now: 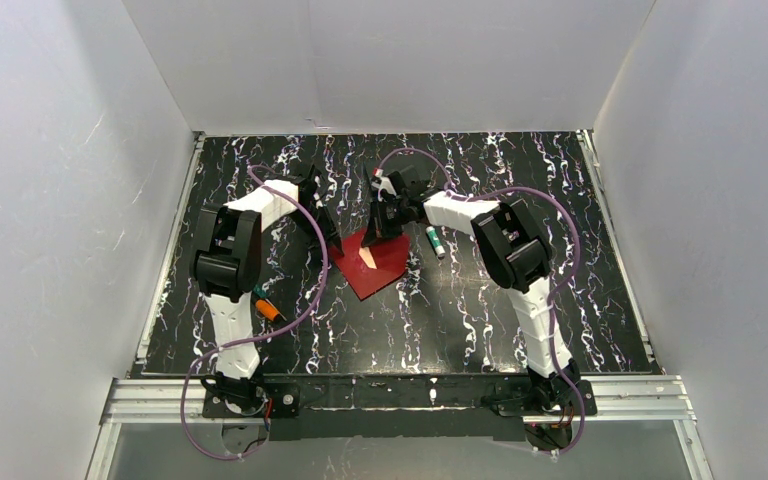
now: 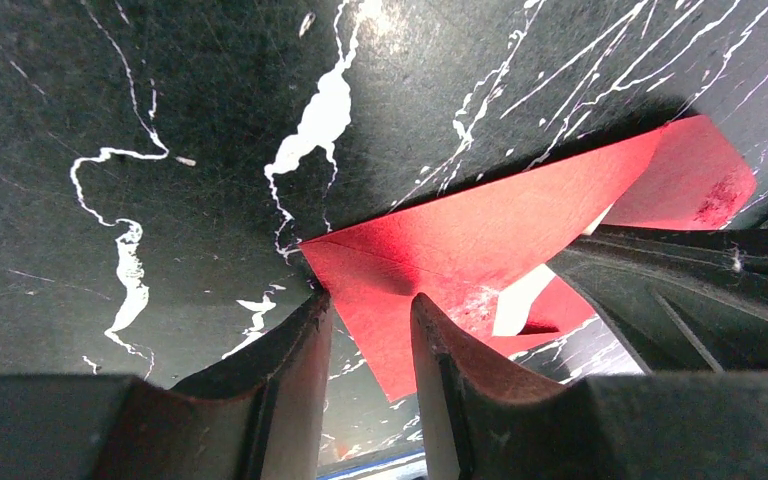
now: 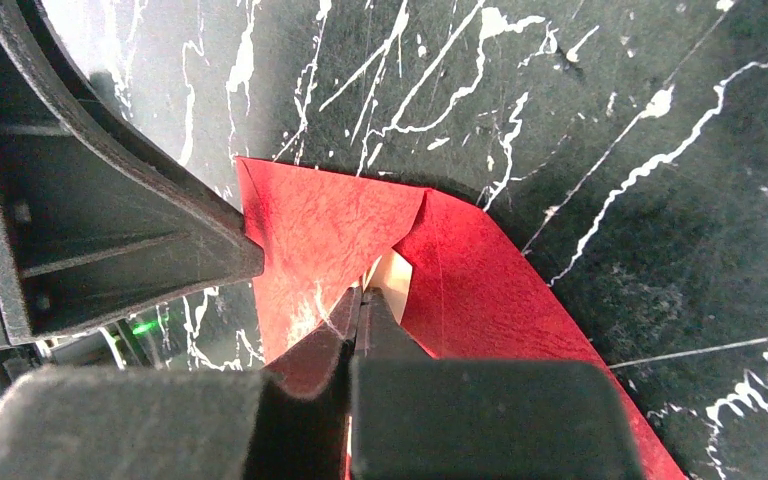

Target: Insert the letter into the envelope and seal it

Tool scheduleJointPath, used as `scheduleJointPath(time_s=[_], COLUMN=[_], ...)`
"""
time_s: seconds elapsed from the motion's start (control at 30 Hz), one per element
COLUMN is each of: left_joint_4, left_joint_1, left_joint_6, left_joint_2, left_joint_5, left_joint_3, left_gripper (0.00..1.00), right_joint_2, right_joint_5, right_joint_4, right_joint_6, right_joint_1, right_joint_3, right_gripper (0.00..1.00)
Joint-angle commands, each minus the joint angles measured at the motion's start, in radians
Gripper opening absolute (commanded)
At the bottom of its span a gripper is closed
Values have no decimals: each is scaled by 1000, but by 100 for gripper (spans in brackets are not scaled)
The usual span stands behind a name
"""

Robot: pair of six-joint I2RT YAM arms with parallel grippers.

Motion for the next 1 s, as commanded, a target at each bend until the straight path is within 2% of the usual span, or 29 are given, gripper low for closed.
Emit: scheduleJointPath(time_s=[0.0,0.13,0.4,0.63,0.67,0.83,0.97], left_joint_4=[64,64,60,62,63,38,26], left_joint_1=[2,2,9,16,18,23,32], left_joint_6=[19,22,34,37,37,23,22], left_joint_2=[45,53,57,59,61,61,64], left_joint_5=[-7,-2,-18,-12,-11,-42,-57], left_joint_3=[-6,1,7,17,18,13,3], left_gripper=[33,33,33,33,33,32,30], right_joint_2=[46,57,80,66,63,6,-60], right_joint_5=[-83,-90,-70,-178,-174,-32,82], right_joint_4=[54,86,-95,-40,-18,-17,-37], right_joint_6=[37,57,24,-31,-25,0,-11], right_joint_1=[22,30,32,34,35,33,31], right_joint_3=[-18,-16,67,41,30,-4,-14], right_gripper=[1,1,1,1,4,34,38])
